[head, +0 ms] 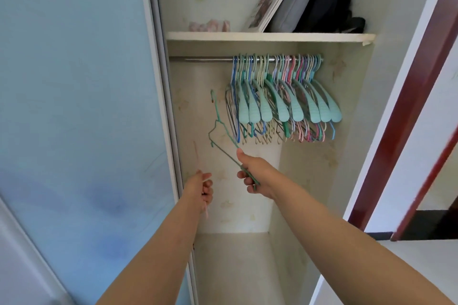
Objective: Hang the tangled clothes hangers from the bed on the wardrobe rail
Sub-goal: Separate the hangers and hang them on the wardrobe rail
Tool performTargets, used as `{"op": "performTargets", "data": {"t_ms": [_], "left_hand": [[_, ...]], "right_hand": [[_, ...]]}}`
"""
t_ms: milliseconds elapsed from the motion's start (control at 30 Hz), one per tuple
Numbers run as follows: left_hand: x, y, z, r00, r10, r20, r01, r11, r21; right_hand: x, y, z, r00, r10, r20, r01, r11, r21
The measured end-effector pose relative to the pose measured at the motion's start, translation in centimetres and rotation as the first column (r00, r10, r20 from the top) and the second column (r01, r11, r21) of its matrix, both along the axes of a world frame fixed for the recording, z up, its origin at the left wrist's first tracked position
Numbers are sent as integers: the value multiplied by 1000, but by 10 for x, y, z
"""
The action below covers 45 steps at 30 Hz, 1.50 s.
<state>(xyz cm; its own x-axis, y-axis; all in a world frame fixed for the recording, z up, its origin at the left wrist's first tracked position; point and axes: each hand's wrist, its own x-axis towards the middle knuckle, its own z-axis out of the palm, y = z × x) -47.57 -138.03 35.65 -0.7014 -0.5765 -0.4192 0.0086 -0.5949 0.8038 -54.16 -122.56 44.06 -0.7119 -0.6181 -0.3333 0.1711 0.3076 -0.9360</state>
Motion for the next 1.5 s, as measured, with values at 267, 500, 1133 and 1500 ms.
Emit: {"op": "performTargets", "data": {"t_ms": [267, 500, 1133, 1500], "left_hand": [[1, -9, 31, 990, -16, -142, 14, 1000, -19], [6, -19, 53, 983, -45, -176, 30, 996, -89], [60, 4, -12, 870, -164, -464, 321, 903, 284], [83, 52, -34, 859, 75, -507, 171, 891, 421]], "right_hand": [[-38, -69, 101, 992, -62, -106, 50, 992, -117], [-71, -91, 110, 986, -142, 88, 153, 981, -121], [-65, -31, 21, 695, -103, -712, 166, 986, 20], [30, 14, -83, 746, 484, 458, -628, 741, 238]]}}
